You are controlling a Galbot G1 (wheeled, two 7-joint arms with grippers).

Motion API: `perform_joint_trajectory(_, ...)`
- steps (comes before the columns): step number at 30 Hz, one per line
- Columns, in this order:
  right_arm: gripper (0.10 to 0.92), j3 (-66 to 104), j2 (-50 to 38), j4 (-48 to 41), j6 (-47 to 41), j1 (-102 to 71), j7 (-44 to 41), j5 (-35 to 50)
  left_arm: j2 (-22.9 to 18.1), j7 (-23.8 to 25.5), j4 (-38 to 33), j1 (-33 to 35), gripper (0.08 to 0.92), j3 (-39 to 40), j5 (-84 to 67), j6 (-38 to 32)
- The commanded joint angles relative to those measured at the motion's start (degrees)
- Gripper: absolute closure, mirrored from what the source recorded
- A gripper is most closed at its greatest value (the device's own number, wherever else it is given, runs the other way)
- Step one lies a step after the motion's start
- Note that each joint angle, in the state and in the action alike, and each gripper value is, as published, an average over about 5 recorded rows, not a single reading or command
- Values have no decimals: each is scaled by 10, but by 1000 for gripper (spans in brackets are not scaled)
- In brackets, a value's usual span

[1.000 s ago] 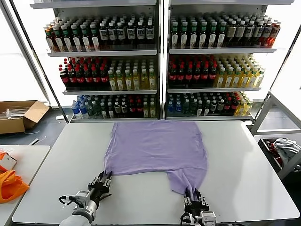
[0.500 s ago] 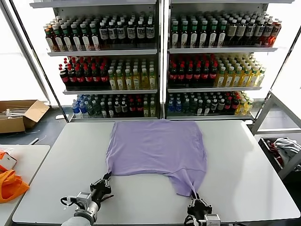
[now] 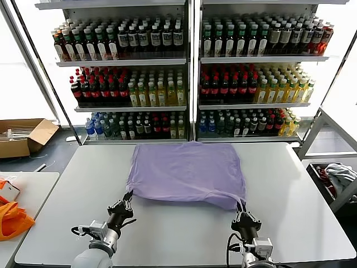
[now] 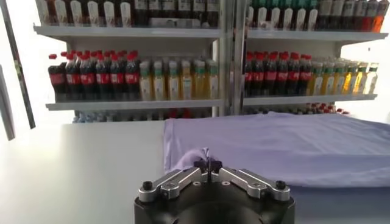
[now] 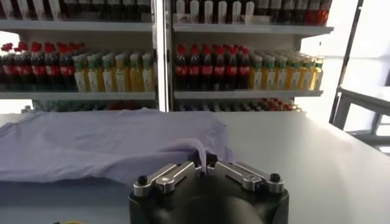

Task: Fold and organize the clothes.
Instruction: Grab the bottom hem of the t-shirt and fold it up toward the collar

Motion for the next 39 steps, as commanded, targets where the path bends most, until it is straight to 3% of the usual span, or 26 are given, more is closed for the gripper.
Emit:
perform_joint_trajectory(1, 902, 11, -4, -75, 9, 115, -17, -4, 4, -3, 73, -100, 916, 14, -18, -11)
perform_joint_trajectory(12, 902, -46, -26, -237, 1, 263, -36, 25, 7, -11, 204, -215, 916, 53, -30, -32)
perform_joint_trajectory(26, 897, -60, 20, -324, -25, 322, -35, 2, 10, -10, 260, -267, 916, 97, -23, -27)
perform_joint_trajectory(31, 798, -58, 27, -310, -51, 312, -37, 15, 13, -16, 246, -262, 844, 97, -23, -2)
perform_joint_trajectory(39, 564, -45, 44, -260, -82, 299, 41, 138, 22, -31, 183, -222, 610, 91, -16, 54)
